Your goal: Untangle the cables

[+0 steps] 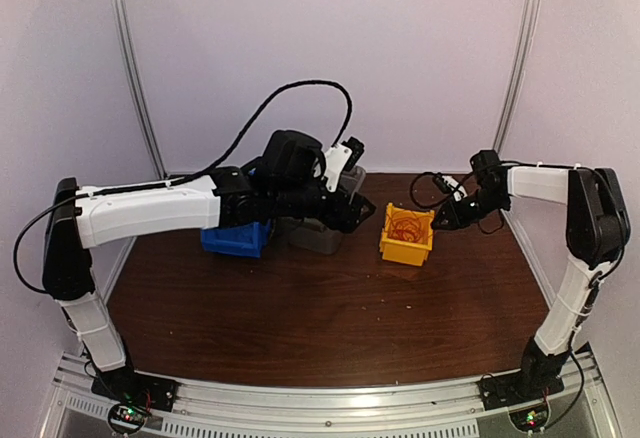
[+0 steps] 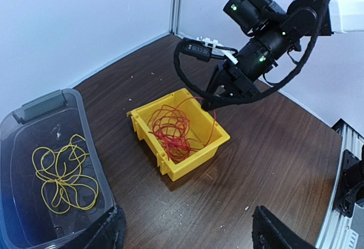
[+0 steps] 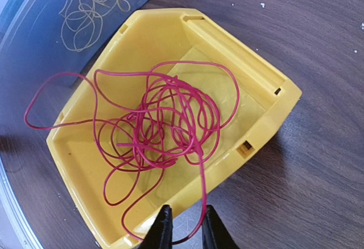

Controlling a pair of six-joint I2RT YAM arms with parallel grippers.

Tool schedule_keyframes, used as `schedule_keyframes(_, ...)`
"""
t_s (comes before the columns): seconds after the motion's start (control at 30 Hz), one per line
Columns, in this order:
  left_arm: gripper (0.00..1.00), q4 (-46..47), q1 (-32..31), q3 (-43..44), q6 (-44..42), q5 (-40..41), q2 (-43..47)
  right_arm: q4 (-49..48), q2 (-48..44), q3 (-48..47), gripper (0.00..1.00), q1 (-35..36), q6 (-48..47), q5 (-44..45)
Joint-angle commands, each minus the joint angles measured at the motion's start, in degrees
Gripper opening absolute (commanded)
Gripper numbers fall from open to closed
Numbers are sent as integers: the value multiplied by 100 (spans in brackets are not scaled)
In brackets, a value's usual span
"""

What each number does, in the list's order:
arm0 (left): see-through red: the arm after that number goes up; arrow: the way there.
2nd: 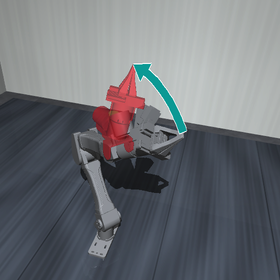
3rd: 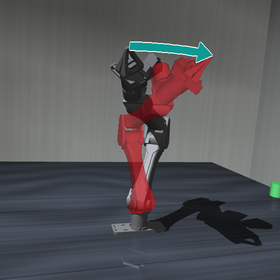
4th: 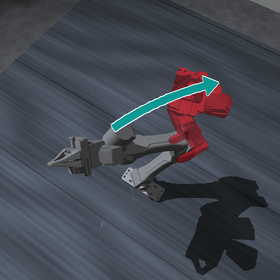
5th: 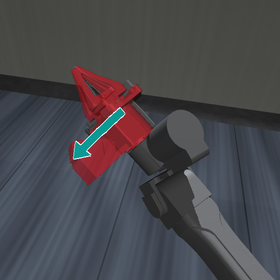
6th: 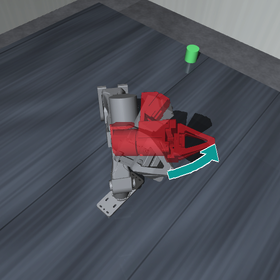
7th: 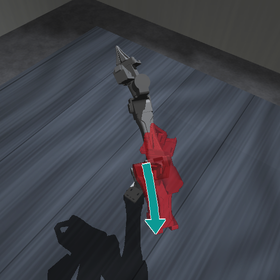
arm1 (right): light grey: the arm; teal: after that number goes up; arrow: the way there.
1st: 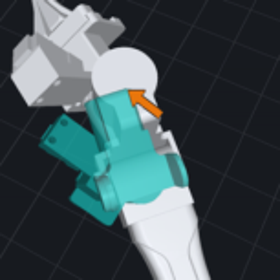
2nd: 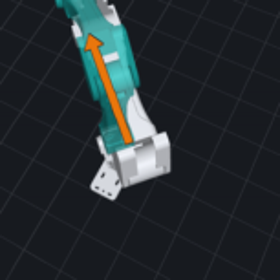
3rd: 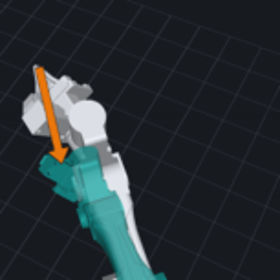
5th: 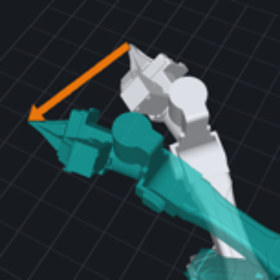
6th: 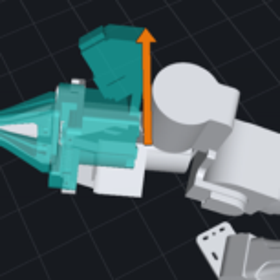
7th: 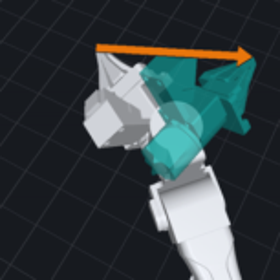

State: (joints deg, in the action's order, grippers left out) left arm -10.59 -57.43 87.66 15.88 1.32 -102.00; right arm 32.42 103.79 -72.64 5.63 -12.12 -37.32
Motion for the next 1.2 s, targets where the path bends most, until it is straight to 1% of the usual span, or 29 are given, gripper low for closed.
schedule_keyframes(0.0, 78, 380, 22, -218, 142, 129, 244, 211, -129, -169, 13, 0, -37, -124)
schedule_keyframes(0.03, 78, 422, 21, -255, 151, 120, 251, 216, -159, -196, 7, 1, -29, -115)
schedule_keyframes(0.1, 78, 463, 21, -291, 168, 97, 235, 266, -194, -262, 0, 8, -30, -102)
schedule_keyframes(0.23, 78, 448, 21, -302, 179, 40, 180, 269, -230, -338, 0, 85, -66, -136)
schedule_keyframes(0.33, 78, 421, 21, -302, 175, 81, 202, 233, -88, -551, 0, 269, -106, -27)
schedule_keyframes(0.53, 78, 379, 22, -339, 208, 144, 279, 546, 991, -1536, 0, 825, -157, 469)
schedule_keyframes(0.63, 78, 347, 22, -409, 246, 179, 395, 545, 1342, -1630, 0, 1040, -87, 794)
schedule_keyframes(0.77, 78, 354, 21, -530, 262, 264, 580, 588, 1403, -1528, 0, 1097, -47, 984)
schedule_keyframes(0.83, 78, 351, 27, -548, 231, 334, 630, 621, 1251, -1473, 13, 1091, -93, 1111)
schedule_keyframes(0.93, 79, 266, 22, -515, 132, 595, 671, 630, 783, -1430, 29, 1006, -132, 1139)
schedule_keyframes(0.97, 80, 203, 21, -494, 112, 772, 675, 621, 576, -1442, 36, 963, -131, 1133)
schedule_keyframes(1.03, 86, -3, 34, -417, 69, 1205, 701, 616, 207, -1487, 49, 875, -133, 1150)
schedule_keyframes(1.07, 89, -92, 31, -396, 2, 1376, 713, 606, 35, -1486, 54, 844, -144, 1144)
schedule_keyframes(1.13, 96, -238, 34, -418, -101, 1830, 779, 518, -256, -1402, 59, 785, -126, 1125)
schedule_keyframes(1.17, 97, -281, 38, -455, -135, 2088, 832, 500, -386, -1347, 61, 750, -130, 1049)
